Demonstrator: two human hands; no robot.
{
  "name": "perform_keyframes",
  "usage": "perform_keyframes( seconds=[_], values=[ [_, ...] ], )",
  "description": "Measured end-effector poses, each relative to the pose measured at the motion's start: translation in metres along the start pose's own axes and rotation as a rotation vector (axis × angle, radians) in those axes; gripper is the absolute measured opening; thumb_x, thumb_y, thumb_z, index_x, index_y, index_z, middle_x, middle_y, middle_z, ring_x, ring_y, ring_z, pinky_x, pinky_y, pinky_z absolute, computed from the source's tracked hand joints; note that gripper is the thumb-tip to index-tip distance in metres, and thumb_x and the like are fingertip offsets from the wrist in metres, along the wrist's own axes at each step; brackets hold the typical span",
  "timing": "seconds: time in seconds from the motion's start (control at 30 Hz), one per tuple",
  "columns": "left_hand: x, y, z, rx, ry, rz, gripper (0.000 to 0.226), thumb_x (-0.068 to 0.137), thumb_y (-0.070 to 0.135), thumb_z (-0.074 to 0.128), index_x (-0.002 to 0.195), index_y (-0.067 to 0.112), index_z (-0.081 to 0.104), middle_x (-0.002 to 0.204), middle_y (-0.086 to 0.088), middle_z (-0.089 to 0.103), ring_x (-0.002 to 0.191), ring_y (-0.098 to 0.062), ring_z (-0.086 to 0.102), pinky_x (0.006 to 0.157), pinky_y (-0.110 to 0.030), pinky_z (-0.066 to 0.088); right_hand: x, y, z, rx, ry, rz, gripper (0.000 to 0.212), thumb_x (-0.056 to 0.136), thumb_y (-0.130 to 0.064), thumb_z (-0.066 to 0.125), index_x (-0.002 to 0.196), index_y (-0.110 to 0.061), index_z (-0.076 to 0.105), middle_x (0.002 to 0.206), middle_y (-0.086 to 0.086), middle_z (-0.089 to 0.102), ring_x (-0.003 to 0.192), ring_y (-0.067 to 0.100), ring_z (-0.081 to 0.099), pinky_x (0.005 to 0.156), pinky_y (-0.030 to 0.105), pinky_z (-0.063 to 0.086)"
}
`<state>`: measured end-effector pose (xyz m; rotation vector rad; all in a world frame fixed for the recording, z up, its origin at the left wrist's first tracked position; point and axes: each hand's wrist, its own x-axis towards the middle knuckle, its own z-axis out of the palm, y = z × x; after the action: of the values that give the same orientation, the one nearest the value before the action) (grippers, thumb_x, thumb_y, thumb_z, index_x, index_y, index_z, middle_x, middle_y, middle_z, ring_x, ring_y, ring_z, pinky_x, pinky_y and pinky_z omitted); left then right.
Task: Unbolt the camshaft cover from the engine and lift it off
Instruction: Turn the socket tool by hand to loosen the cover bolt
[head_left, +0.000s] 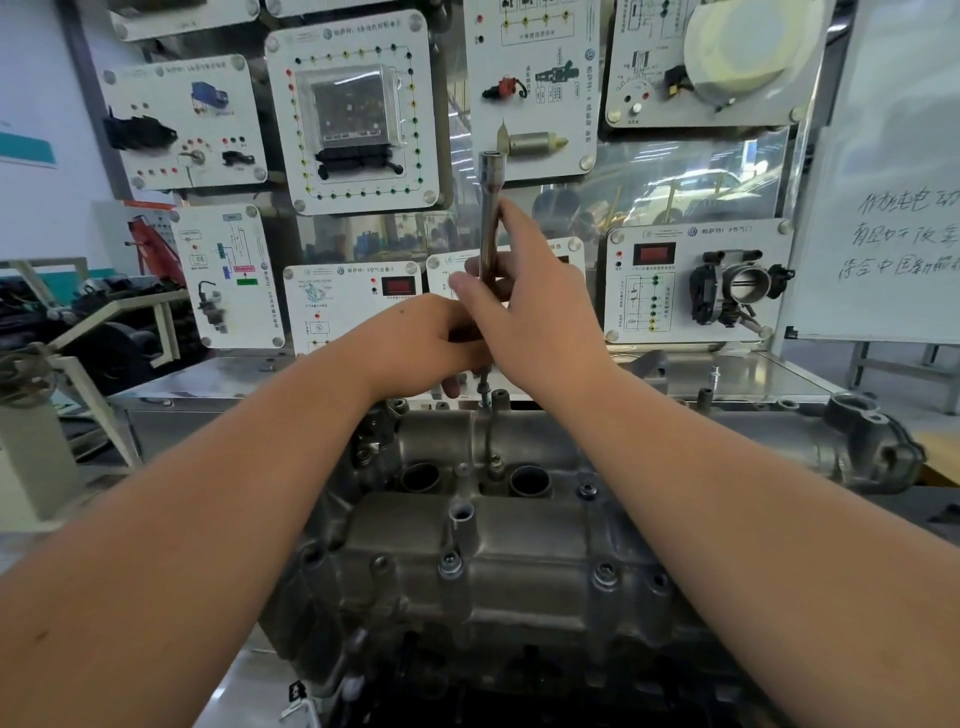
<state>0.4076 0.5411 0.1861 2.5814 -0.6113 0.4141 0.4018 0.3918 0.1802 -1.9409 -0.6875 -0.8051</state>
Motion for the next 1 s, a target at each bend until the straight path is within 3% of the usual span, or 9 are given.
perform_keyframes(
  seconds=[0.07,0.2,0.27,0.37,0.53,0.63,0.8,0.93,1.0],
  values=[
    [0.0013,-0.0012,0.0006,0.007,0.004,0.005,0.014,0.097,0.032,0.061,0.086,0.038,0.066,0.078,0.030,0.070,0.064,-0.003,0.071,0.063,-0.020,0.044,0.0001,0.0002,0.0006,-0.004,0.035,0.002,0.062,0.098,-0.029,0.063,0.153,-0.025,0.035,0.112,0.000,0.071,0.100,0.017,0.066,0.088,0.033,0.053],
    [0.0030,-0.0040,0.0012,-0.028,0.033,0.005,0.006,0.093,0.032,0.065,0.089,0.033,0.069,0.082,0.014,0.076,0.062,-0.006,0.072,0.059,-0.016,0.048,0.0020,0.0004,0.0018,-0.072,0.021,-0.034,0.043,0.102,-0.024,0.055,0.143,-0.020,0.048,0.094,0.001,0.068,0.085,0.018,0.062,0.080,0.033,0.052],
    [0.0011,-0.0020,0.0009,-0.038,0.018,0.011,0.011,0.095,0.031,0.062,0.087,0.038,0.067,0.078,0.025,0.073,0.063,-0.005,0.072,0.056,-0.011,0.046,0.0025,0.0007,0.0018,-0.084,-0.006,-0.035,0.040,0.103,-0.023,0.052,0.142,-0.016,0.046,0.092,0.004,0.068,0.084,0.021,0.061,0.078,0.035,0.050],
    [0.0000,-0.0002,0.0006,-0.004,-0.009,0.002,0.014,0.099,0.032,0.058,0.089,0.039,0.065,0.071,0.036,0.067,0.064,0.000,0.070,0.060,-0.018,0.044,0.0022,0.0011,0.0015,-0.088,-0.017,-0.035,0.044,0.104,-0.025,0.050,0.147,-0.017,0.042,0.094,0.005,0.069,0.085,0.024,0.063,0.079,0.037,0.051],
    [0.0008,-0.0004,0.0009,-0.017,0.010,0.033,0.015,0.095,0.035,0.061,0.082,0.042,0.062,0.079,0.029,0.069,0.063,-0.002,0.070,0.052,-0.005,0.043,0.0001,-0.0004,0.0008,-0.027,0.039,-0.014,0.058,0.099,-0.030,0.061,0.152,-0.025,0.039,0.111,0.002,0.070,0.099,0.019,0.066,0.089,0.037,0.053],
    [0.0012,-0.0010,0.0021,-0.051,0.020,0.027,0.009,0.092,0.035,0.062,0.084,0.038,0.065,0.081,0.021,0.071,0.062,-0.006,0.071,0.053,-0.006,0.044,0.0009,-0.0009,0.0017,-0.076,0.053,-0.055,0.046,0.101,-0.023,0.057,0.146,-0.020,0.048,0.096,-0.002,0.067,0.089,0.018,0.062,0.082,0.031,0.050],
    [-0.0006,0.0006,0.0008,-0.042,0.001,0.023,0.017,0.097,0.030,0.062,0.085,0.043,0.064,0.071,0.033,0.068,0.064,-0.003,0.070,0.054,-0.004,0.041,0.0023,0.0008,0.0025,-0.092,0.029,-0.052,0.048,0.103,-0.022,0.051,0.149,-0.018,0.041,0.086,-0.001,0.065,0.072,0.016,0.058,0.070,0.032,0.047],
    [0.0010,-0.0011,0.0015,-0.007,0.008,0.030,0.012,0.094,0.036,0.062,0.083,0.038,0.064,0.075,0.023,0.072,0.062,-0.005,0.070,0.056,-0.013,0.045,0.0002,0.0001,0.0013,-0.037,0.024,-0.047,0.052,0.099,-0.028,0.060,0.149,-0.023,0.044,0.104,-0.001,0.072,0.093,0.017,0.066,0.084,0.029,0.050],
    [0.0009,-0.0005,0.0020,-0.024,0.015,0.037,0.012,0.091,0.039,0.060,0.079,0.037,0.064,0.074,0.019,0.072,0.060,-0.007,0.070,0.053,-0.008,0.044,0.0006,-0.0004,0.0013,-0.047,0.040,-0.070,0.043,0.098,-0.025,0.061,0.140,-0.020,0.054,0.100,-0.006,0.068,0.093,0.015,0.064,0.079,0.021,0.043]
  ],
)
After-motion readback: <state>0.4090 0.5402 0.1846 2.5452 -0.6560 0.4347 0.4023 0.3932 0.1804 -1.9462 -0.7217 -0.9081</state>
